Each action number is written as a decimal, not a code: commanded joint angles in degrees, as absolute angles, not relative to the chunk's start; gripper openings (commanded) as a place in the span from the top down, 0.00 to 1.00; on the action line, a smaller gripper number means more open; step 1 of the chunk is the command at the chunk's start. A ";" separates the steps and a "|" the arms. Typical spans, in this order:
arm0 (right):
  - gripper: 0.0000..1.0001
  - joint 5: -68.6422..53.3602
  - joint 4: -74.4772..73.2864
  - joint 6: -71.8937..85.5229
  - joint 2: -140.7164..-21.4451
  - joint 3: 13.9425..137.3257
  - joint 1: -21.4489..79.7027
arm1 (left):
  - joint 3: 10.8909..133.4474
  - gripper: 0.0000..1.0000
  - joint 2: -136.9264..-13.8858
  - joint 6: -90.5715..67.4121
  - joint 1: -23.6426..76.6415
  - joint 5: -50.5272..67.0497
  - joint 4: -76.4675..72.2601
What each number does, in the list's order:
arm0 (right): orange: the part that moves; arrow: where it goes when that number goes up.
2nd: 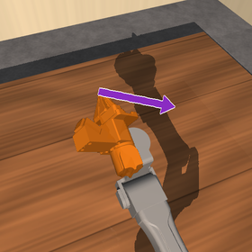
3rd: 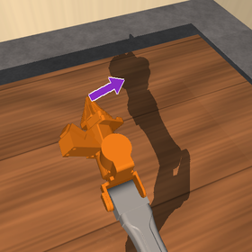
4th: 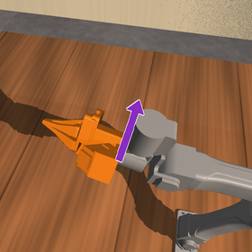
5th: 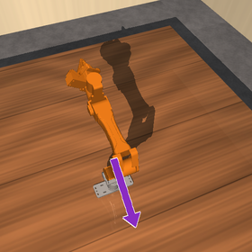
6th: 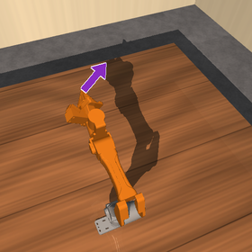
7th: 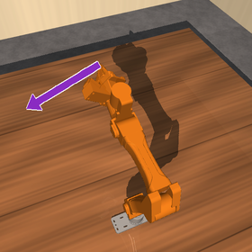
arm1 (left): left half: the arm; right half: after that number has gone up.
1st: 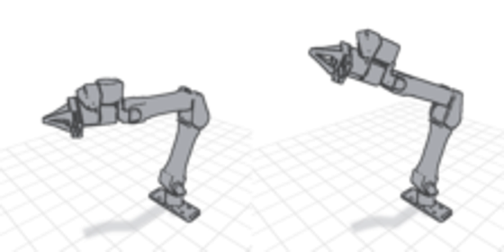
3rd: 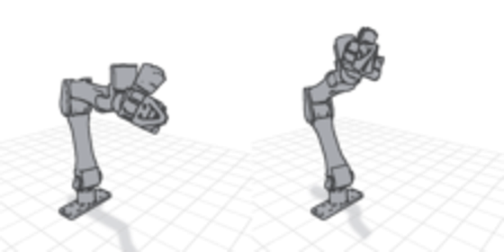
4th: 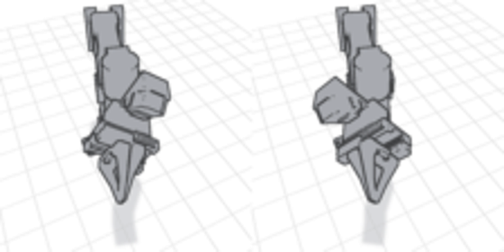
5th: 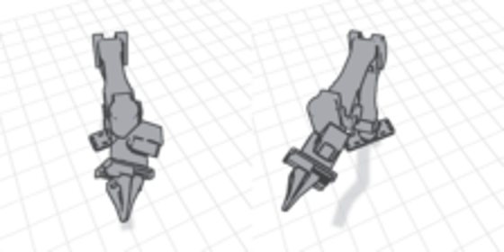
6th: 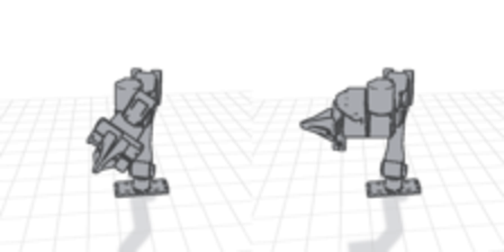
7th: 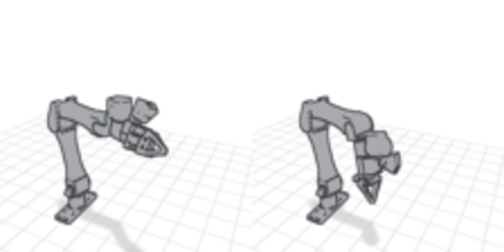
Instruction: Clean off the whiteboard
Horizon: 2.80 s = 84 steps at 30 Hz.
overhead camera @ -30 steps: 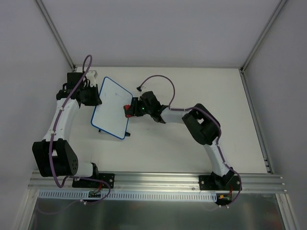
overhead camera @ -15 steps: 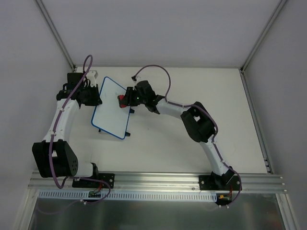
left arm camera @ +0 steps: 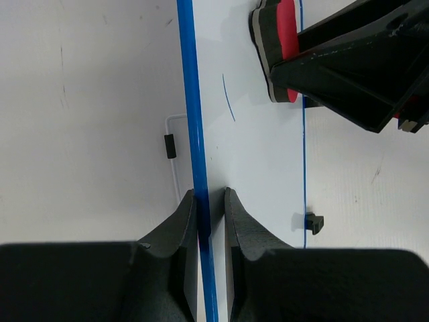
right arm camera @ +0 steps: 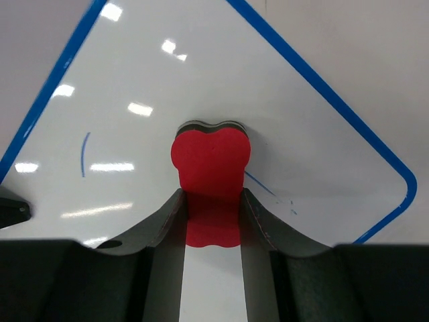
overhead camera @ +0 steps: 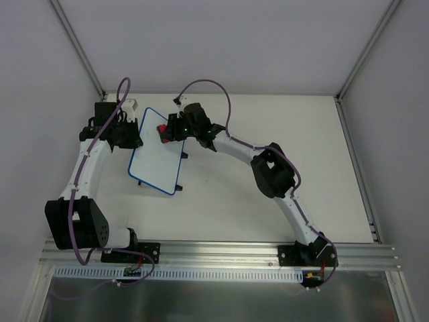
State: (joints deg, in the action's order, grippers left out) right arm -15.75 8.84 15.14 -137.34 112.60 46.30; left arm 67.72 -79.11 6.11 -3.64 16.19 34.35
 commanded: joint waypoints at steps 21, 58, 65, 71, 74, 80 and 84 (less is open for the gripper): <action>1.00 -13.80 1.67 18.90 -136.67 107.05 42.98 | 62.23 1.00 -82.62 9.67 3.25 24.79 51.15; 0.98 -30.50 -7.55 0.53 -137.90 128.59 50.89 | 64.07 1.00 -83.58 10.11 6.50 24.26 51.68; 0.99 -25.06 -8.00 6.40 -138.86 125.68 47.91 | 64.51 1.00 -82.62 10.46 7.38 23.73 51.94; 1.00 -21.27 -10.98 11.86 -140.80 124.54 43.51 | 63.98 1.00 -82.18 10.90 7.47 23.12 51.94; 1.00 -21.18 -11.95 13.62 -141.77 123.06 42.37 | 64.25 1.00 -82.53 10.99 7.47 23.11 51.94; 1.00 -21.53 -12.13 15.90 -142.38 119.80 42.01 | 64.51 1.00 -83.06 10.99 7.56 22.76 52.03; 1.00 -21.80 -12.04 15.82 -142.47 119.62 42.01 | 64.42 1.00 -83.23 11.07 7.56 22.50 52.03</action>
